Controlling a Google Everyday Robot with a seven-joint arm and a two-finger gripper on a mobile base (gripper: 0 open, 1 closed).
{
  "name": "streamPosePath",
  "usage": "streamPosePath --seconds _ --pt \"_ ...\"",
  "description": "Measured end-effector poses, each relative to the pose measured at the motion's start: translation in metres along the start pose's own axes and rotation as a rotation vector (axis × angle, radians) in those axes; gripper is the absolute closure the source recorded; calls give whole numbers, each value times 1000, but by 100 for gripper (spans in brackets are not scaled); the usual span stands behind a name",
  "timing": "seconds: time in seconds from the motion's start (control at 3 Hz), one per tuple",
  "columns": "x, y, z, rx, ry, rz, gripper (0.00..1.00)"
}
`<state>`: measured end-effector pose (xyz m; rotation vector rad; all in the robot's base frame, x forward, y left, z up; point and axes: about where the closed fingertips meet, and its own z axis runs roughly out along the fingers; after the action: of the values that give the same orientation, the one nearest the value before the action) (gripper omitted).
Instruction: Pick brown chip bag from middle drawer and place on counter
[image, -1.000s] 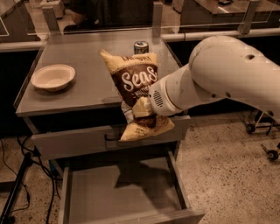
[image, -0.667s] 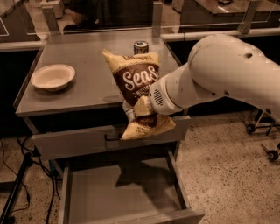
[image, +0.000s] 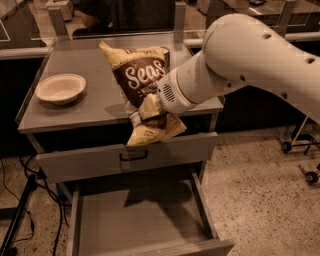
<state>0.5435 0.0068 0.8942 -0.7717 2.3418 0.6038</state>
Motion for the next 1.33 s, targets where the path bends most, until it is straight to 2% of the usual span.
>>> streamPosePath --seconds 0.33,0.67,1.0,1.33 --pt "-16 20 1 -59 -8 -39 100" --pt "-17 20 1 -60 -9 -41 100" --pt "-23 19 12 -77 31 -47 100" --pt "-38 15 29 -124 60 -60 100"
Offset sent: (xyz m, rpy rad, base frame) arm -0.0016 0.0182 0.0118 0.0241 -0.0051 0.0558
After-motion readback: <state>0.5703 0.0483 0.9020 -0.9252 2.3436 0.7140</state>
